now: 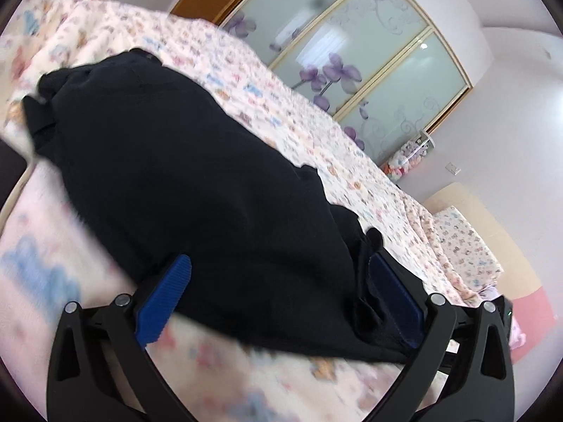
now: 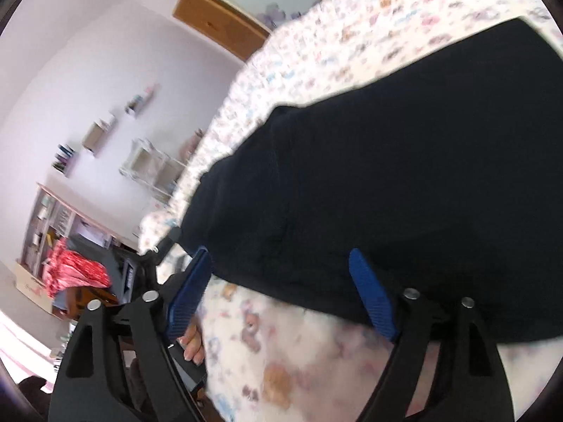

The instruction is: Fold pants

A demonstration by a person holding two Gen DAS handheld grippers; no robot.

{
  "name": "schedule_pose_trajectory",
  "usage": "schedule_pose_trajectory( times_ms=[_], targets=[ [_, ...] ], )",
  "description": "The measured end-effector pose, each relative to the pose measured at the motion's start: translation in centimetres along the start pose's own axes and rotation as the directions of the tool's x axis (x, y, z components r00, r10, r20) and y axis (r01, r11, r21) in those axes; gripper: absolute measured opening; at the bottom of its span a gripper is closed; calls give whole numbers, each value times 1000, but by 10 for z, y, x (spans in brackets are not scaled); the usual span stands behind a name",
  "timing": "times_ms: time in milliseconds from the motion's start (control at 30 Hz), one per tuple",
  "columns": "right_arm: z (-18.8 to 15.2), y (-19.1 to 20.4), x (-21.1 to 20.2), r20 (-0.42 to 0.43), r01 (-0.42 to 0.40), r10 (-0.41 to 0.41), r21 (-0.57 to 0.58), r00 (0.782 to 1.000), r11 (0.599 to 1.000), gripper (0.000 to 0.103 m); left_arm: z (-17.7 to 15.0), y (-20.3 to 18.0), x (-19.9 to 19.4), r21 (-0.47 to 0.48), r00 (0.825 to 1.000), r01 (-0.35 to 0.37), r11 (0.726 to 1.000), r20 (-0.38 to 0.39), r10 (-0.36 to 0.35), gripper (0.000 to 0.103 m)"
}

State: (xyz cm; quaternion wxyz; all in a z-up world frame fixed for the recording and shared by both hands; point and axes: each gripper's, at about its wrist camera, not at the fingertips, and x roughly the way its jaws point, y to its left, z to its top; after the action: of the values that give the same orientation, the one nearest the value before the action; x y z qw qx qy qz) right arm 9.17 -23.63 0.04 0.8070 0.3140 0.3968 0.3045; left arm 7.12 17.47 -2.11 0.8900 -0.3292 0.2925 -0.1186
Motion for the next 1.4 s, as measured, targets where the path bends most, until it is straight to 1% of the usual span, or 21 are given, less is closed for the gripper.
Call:
schedule_pose_trajectory(
  times_ms=[67,133,200,233,300,367,500,633,667,700,800,833,900,967,1000,1067,1167,1233,1300,1333,1400],
  targets=[
    [-1,-6,-16,37,9,-9,5,999,1000,88,-2,-4,-11,-22,998,-10,1000,-62,9,101],
    [-3,-18,-33,73,5,-8,41,997,999,88,-2,-6,-18,-42,995,-27,999,-96,23,101],
    [-3,-30,-43,92,-7,-1,86,996,996,88,2,-3,-24,-92,992,-34,995,-123,23,101],
    [-4,-36,-45,102,-17,5,111,995,994,88,5,2,-23,-139,990,-41,989,-140,21,101],
    [-6,-37,-43,108,-33,19,126,994,991,88,12,16,-18,-225,988,-36,974,-153,2,101],
    [-9,-35,-42,106,-34,22,115,994,993,88,19,29,-12,-287,987,-61,956,-162,14,101],
    [-17,-32,-47,91,-32,25,79,996,996,88,36,42,1,-335,987,-90,938,-158,38,101],
    [-22,-37,-57,110,-64,55,72,992,995,89,49,55,14,-391,983,-90,916,-184,17,101],
    [-23,-38,-59,116,-70,61,71,991,995,89,52,53,11,-390,985,-75,918,-173,7,101],
    [-23,-38,-61,121,-75,66,68,990,995,89,56,46,8,-371,989,-50,927,-150,-6,100],
    [-27,-42,-66,142,-90,82,55,986,994,89,67,23,2,-268,995,-25,963,-98,-2,100],
    [-29,-44,-68,151,-98,89,55,985,994,89,69,21,4,-260,995,-35,965,-102,8,100],
    [-30,-45,-71,164,-113,103,52,981,992,89,71,28,12,-289,993,-67,955,-113,36,98],
    [-32,-45,-73,173,-125,116,37,978,992,89,73,39,16,-325,993,-81,942,-108,49,87],
    [-33,-45,-73,176,-127,120,28,977,992,89,73,45,16,-338,993,-87,937,-109,53,84],
    [-34,-45,-74,180,-135,130,17,975,991,89,72,61,22,-400,991,-92,912,-126,44,79],
    [-36,-45,-74,190,-147,142,9,971,989,89,73,82,35,-492,988,-95,866,-154,21,59],
    [-37,-45,-74,194,-153,149,7,970,988,89,75,90,39,-532,988,-100,841,-153,21,52],
    [-38,-45,-74,198,-158,155,2,968,987,89,78,89,39,-531,988,-117,839,-148,44,44],
    [-39,-45,-74,200,-163,160,-1,967,987,90,80,86,40,-514,986,-138,846,-151,69,37],
    [-40,-47,-73,208,-170,167,-2,964,985,90,82,78,39,-480,981,-183,858,-151,125,29]
  ],
)
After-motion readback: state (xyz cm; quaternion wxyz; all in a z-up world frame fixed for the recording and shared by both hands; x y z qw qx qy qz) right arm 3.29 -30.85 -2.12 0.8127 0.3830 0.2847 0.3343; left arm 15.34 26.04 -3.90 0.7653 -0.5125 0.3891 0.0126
